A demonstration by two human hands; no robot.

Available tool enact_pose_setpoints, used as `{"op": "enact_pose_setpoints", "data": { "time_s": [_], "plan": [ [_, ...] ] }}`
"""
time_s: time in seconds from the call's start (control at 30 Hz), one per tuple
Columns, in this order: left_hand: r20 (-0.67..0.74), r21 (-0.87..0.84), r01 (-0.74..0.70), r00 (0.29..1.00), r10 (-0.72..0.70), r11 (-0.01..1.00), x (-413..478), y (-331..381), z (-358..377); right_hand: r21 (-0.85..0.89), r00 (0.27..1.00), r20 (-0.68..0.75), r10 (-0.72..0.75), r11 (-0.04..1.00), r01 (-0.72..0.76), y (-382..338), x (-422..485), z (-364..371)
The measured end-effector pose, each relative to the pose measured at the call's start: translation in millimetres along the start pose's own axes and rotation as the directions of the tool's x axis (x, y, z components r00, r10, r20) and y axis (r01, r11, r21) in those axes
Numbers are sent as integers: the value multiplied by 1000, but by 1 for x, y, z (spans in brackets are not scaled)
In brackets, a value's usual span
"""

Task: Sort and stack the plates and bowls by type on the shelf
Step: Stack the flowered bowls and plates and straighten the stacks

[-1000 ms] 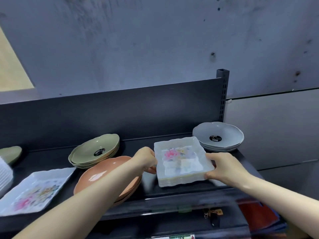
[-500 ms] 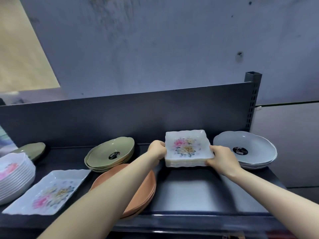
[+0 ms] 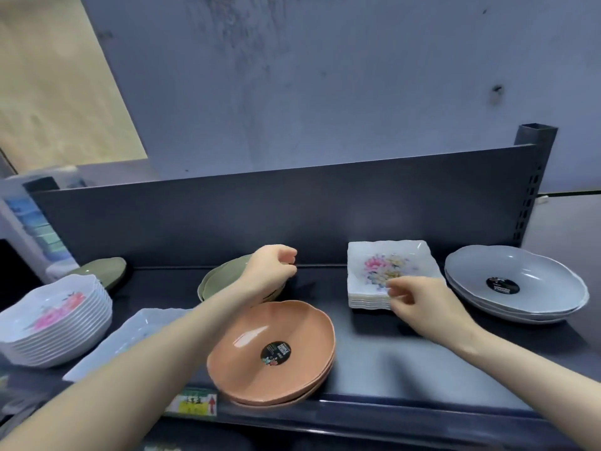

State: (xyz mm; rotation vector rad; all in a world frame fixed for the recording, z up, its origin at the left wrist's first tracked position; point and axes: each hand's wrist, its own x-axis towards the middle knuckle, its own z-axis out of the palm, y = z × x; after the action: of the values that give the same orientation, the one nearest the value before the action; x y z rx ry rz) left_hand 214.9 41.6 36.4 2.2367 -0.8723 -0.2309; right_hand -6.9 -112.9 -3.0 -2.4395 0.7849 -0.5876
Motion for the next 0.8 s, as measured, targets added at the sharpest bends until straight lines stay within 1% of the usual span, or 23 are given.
{"op": "enact_pose_setpoints", "data": {
  "time_s": [0.07, 0.13, 0.2, 0.23, 0.3, 0.37, 0.43, 0.5, 0.57, 0.63, 0.8],
  "plan": [
    [-50, 57, 30, 998, -27, 998, -4, -28, -25, 69, 981, 192, 39, 996, -53, -24, -3, 19],
    [-88, 130, 60, 995, -49, 990, -4, -56, -45, 153, 929, 355, 105, 974, -169, -45, -6, 40],
    [-111, 213, 99, 991, -77, 972, 1, -83, -61, 176, 879, 444, 176, 944, -278, -61, -9, 58],
    [-111, 251, 118, 989, -93, 961, 4, -95, -68, 166, 865, 455, 210, 935, -314, -66, -9, 65],
    [-91, 326, 132, 990, -108, 936, 14, -116, -79, 147, 867, 414, 278, 919, -365, -70, -7, 73],
    [-67, 363, 156, 988, -141, 919, 25, -132, -87, 123, 878, 322, 355, 904, -410, -67, -3, 72],
    [-20, 365, 191, 980, -197, 911, 35, -143, -89, 99, 880, 214, 424, 887, -451, -61, 0, 66],
    [44, 292, 234, 965, -257, 927, 42, -152, -86, 101, 867, 124, 484, 863, -496, -58, 0, 62],
    [93, 198, 264, 954, -286, 944, 49, -159, -83, 85, 853, 64, 518, 849, -522, -60, -1, 66],
    [92, 165, 285, 949, -302, 944, 58, -166, -84, 64, 837, 33, 546, 834, -547, -64, -3, 73],
    [102, 63, 317, 941, -322, 946, 84, -192, -101, 102, 802, -17, 598, 798, -593, -78, 3, 94]
  ]
}}
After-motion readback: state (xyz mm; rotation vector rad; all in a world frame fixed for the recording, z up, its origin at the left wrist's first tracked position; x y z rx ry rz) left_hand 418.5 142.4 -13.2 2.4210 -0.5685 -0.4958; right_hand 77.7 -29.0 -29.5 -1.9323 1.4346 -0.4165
